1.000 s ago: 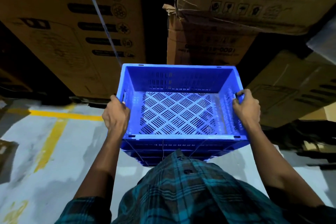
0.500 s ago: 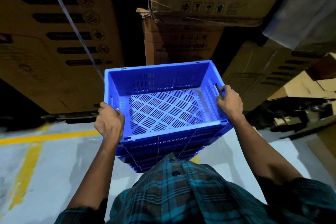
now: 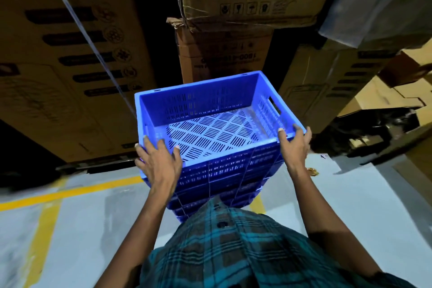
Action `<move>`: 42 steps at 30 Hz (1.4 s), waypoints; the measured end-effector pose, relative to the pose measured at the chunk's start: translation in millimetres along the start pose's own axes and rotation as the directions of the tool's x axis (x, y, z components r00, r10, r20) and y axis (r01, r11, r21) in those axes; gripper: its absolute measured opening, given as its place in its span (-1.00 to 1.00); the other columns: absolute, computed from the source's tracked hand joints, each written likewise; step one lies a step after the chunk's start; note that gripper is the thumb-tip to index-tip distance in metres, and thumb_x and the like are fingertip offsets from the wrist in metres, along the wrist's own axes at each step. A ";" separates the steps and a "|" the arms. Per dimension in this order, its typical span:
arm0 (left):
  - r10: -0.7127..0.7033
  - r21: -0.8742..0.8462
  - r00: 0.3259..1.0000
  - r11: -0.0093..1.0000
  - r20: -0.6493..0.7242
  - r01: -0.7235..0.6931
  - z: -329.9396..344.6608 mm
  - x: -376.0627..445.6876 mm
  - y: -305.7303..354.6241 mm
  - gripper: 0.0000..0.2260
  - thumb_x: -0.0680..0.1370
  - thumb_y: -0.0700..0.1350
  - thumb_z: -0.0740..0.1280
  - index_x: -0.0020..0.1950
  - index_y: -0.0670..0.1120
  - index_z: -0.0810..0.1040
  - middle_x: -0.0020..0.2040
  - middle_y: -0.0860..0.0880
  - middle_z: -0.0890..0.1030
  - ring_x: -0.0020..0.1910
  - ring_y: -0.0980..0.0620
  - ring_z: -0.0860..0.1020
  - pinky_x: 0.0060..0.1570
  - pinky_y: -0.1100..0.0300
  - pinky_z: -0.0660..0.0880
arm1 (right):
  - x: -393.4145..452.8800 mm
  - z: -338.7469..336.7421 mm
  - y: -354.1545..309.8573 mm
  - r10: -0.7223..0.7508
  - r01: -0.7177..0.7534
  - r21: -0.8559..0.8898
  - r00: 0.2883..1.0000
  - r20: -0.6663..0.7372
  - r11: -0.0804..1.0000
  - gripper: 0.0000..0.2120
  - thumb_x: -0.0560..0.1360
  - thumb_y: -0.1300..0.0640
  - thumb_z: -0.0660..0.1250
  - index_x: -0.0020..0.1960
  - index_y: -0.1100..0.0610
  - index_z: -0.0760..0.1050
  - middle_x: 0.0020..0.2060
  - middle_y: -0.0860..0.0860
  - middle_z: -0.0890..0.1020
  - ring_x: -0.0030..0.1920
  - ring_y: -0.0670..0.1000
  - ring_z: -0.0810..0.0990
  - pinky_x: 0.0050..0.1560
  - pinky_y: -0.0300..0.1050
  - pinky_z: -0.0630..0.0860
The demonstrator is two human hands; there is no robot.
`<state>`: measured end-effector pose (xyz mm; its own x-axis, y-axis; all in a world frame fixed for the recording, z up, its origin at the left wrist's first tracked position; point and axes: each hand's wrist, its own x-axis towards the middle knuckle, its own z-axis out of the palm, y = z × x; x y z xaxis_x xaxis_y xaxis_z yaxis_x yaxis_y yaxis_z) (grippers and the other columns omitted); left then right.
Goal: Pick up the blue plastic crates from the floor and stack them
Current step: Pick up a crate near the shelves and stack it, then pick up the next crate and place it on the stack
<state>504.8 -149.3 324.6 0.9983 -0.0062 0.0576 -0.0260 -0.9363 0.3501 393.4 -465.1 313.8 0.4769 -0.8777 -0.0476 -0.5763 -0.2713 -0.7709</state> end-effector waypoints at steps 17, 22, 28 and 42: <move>0.481 -0.119 0.836 0.876 0.263 -0.466 -3.1 -119.4 26.7 -0.50 0.57 0.04 0.29 0.48 -0.02 0.31 0.55 -0.11 0.21 0.55 -0.16 0.11 0.43 -0.17 0.14 | -146.6 -53.2 41.2 0.082 -0.198 0.275 0.920 0.384 0.941 -0.43 0.52 0.05 0.41 0.47 0.00 0.31 0.28 0.08 0.56 0.20 0.01 0.60 0.24 0.04 0.53; 0.691 -0.267 0.523 0.697 0.500 -0.665 13.7 -141.0 42.6 -0.53 0.60 0.07 0.26 0.48 0.00 0.31 0.54 -0.04 0.21 0.52 -0.09 0.19 0.41 -0.14 0.21 | -199.2 -103.8 65.9 0.218 -0.248 0.235 0.965 0.149 0.940 -0.58 0.55 0.05 0.37 0.38 0.00 0.40 0.16 0.07 0.64 -0.02 0.02 0.65 0.08 -0.03 0.55; 0.817 -0.518 0.010 0.375 0.576 -0.769 17.0 -155.8 66.1 -0.56 0.58 0.11 0.23 0.43 -0.01 0.40 0.37 -0.03 0.51 0.34 -0.05 0.48 0.25 -0.05 0.45 | -280.7 -126.7 77.4 0.438 -0.385 0.350 0.895 -0.085 0.854 -0.58 0.55 0.06 0.35 0.39 0.02 0.40 0.12 0.02 0.63 -0.10 -0.24 0.59 -0.10 -0.20 0.52; 0.635 -0.814 -0.659 -0.081 0.403 -0.576 0.0 -319.5 29.6 -0.73 0.59 0.02 0.31 0.26 -0.01 0.55 0.12 0.06 0.64 0.11 0.09 0.59 0.06 0.18 0.48 | -590.2 -133.0 160.0 0.835 -0.446 0.710 0.201 -0.513 0.544 -0.60 0.40 -0.11 0.34 0.23 -0.15 0.44 -0.07 -0.02 0.69 -0.06 0.04 0.70 0.00 0.06 0.57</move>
<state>185.1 -175.0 316.5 -0.6536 -0.7320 -0.1923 -0.6146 0.3651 0.6992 -68.5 -43.0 303.0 -0.7253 -0.6058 -0.3272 -0.0549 0.5246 -0.8496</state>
